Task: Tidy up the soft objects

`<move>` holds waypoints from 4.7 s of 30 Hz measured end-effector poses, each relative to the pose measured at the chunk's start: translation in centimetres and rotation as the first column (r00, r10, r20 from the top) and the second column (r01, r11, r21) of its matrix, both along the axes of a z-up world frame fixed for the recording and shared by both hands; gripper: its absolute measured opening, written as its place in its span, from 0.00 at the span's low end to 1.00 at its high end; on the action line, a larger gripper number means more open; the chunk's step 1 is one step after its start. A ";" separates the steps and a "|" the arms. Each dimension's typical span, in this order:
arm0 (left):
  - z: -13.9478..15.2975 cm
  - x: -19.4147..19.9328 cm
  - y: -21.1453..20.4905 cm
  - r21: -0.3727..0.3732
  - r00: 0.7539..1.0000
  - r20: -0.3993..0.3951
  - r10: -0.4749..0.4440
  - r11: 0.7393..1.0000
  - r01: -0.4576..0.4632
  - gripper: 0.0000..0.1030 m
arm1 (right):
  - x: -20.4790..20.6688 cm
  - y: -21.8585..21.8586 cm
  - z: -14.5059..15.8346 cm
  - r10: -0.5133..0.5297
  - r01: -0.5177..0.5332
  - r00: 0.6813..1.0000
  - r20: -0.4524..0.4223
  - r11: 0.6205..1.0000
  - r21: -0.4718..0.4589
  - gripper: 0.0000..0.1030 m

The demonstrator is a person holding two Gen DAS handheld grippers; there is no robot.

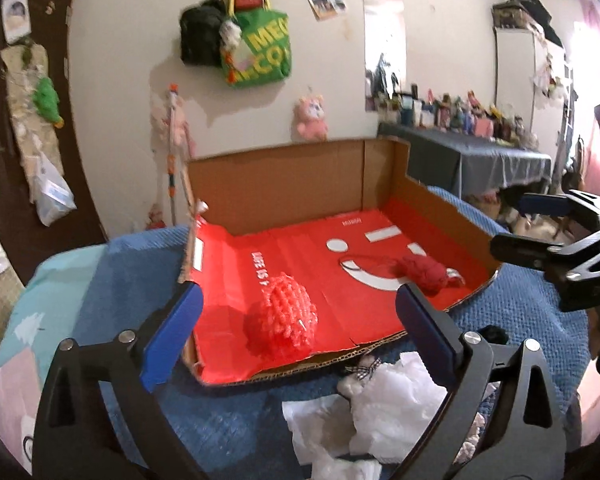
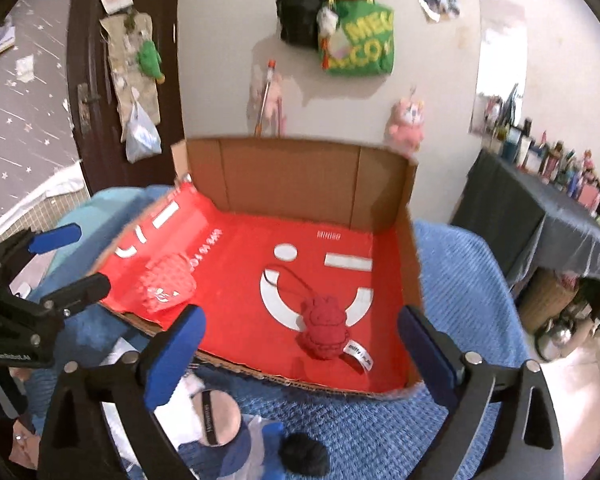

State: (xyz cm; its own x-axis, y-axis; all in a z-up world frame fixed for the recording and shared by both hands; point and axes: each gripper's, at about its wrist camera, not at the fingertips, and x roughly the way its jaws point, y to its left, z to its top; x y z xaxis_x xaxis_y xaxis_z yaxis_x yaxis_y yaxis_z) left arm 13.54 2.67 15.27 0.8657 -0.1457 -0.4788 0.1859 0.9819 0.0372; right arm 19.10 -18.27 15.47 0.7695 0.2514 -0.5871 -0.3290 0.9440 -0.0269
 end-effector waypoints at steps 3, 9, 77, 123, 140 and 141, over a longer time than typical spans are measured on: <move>0.5 -2.3 0.2 -0.024 0.999 0.047 0.016 1.000 -0.015 0.99 | -2.3 0.0 1.1 0.004 -0.005 0.998 0.066 1.000 0.012 1.00; 0.3 -6.4 0.2 -0.074 0.994 0.097 0.058 0.996 -0.051 1.00 | -7.9 -0.6 1.6 -0.052 0.042 0.981 0.190 0.998 0.053 1.00; -11.1 -5.5 0.9 -0.173 0.966 -0.259 -0.011 0.984 -0.035 0.61 | -4.8 -5.4 -10.3 -0.226 0.251 0.961 -0.159 0.955 0.158 0.80; -3.8 2.3 -1.8 -0.133 0.964 -0.155 -0.215 0.972 0.196 0.30 | -2.5 -2.5 -5.1 0.047 -0.024 0.995 -0.084 0.966 0.257 0.31; -6.3 10.7 -6.6 0.064 0.874 -0.359 -0.328 0.926 0.373 0.30 | 5.0 1.0 -6.9 0.232 -0.222 0.958 -0.170 0.972 0.073 0.31; -6.5 10.9 -6.6 0.061 0.869 -0.370 -0.330 0.924 0.377 0.30 | 5.3 1.2 -7.1 0.239 -0.232 0.955 -0.174 0.971 0.064 0.31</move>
